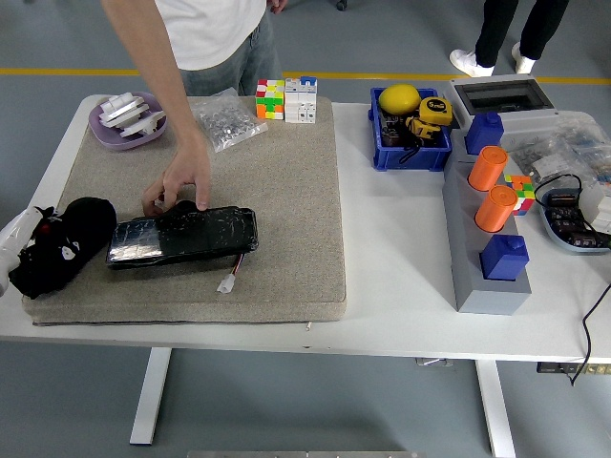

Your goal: Pick the rag up,wipe the panel,place it on the desk

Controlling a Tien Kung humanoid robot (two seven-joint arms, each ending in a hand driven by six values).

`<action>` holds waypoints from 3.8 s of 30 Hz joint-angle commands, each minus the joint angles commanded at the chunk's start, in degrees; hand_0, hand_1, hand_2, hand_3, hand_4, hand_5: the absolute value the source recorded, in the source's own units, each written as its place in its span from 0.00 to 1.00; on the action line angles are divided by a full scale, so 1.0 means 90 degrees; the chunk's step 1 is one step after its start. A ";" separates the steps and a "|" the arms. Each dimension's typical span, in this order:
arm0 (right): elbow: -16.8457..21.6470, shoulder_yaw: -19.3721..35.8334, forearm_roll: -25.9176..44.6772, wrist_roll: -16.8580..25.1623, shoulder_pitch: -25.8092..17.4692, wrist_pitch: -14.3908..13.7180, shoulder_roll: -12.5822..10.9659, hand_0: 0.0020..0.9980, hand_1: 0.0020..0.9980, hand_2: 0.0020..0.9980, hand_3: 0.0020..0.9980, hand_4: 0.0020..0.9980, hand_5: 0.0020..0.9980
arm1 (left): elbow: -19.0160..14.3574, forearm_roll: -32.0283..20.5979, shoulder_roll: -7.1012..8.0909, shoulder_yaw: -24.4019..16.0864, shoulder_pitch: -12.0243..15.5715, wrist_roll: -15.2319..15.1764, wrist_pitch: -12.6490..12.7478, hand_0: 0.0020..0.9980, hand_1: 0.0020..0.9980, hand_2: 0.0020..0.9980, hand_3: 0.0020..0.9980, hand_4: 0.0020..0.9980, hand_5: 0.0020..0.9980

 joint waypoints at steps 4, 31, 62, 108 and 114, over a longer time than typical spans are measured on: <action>0.0000 -0.0028 0.0023 -0.0001 -0.0003 0.0015 0.0011 0.75 0.66 0.68 0.61 1.00 0.47 | -0.0762 0.0345 -0.0130 -0.0461 0.0327 0.0301 0.0036 0.26 0.17 0.49 0.44 0.09 0.00; 0.0000 0.0083 -0.0050 0.0020 -0.0004 0.0032 -0.0007 0.75 0.66 0.67 0.60 1.00 0.47 | -0.2567 0.0509 -0.0233 0.0495 0.0653 0.1045 -0.0304 0.26 0.15 0.50 0.45 0.10 0.00; 0.0000 0.0040 -0.0054 -0.0016 0.0020 0.0049 -0.0036 0.75 0.66 0.67 0.61 1.00 0.47 | -0.2497 0.0789 -0.0843 0.2385 -0.0422 0.1071 -0.0343 0.26 0.18 0.50 0.45 0.13 0.00; 0.0000 -0.0241 0.0188 -0.0027 -0.0013 0.0031 -0.0051 0.75 0.66 0.67 0.61 1.00 0.47 | -0.2089 0.0912 -0.0251 0.0471 0.0352 0.0787 -0.0327 0.27 0.25 0.50 0.46 0.22 0.00; 0.0000 -0.0137 0.0116 -0.0023 0.0009 0.0018 -0.0057 0.75 0.66 0.67 0.61 1.00 0.47 | -0.2089 0.0933 -0.0148 0.0105 0.0458 0.0769 -0.0329 0.27 0.24 0.50 0.46 0.22 0.00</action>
